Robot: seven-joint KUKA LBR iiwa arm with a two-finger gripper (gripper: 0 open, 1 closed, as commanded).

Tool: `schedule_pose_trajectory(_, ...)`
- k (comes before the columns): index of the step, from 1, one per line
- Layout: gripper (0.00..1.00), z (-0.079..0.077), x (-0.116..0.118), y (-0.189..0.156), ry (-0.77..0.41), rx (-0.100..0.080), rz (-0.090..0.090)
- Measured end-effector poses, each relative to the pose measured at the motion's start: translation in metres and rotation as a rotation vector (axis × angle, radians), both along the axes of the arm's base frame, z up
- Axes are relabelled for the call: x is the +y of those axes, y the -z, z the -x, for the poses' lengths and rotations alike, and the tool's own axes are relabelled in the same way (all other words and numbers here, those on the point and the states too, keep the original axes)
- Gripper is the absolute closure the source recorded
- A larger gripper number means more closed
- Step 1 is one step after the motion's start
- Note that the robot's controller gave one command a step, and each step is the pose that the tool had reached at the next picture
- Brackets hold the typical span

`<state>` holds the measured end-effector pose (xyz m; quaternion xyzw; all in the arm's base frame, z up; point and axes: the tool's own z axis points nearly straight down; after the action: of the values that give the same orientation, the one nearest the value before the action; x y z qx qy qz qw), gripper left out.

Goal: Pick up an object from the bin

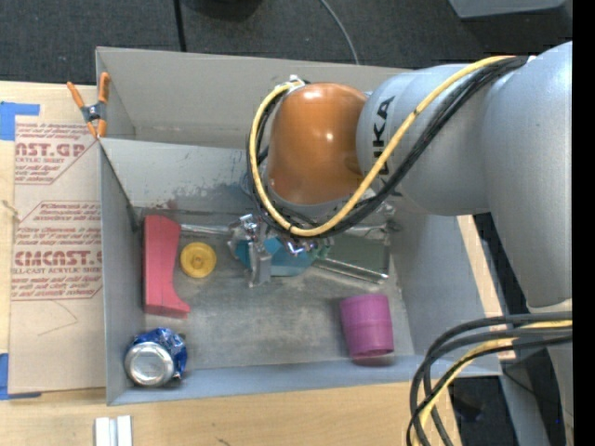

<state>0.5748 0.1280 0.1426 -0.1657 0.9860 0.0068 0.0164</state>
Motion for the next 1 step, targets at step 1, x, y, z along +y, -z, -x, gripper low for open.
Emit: schedule_pose_trajectory(1,1.00,-0.0024,-0.0618,0.0650,-0.027,0.033,0.013)
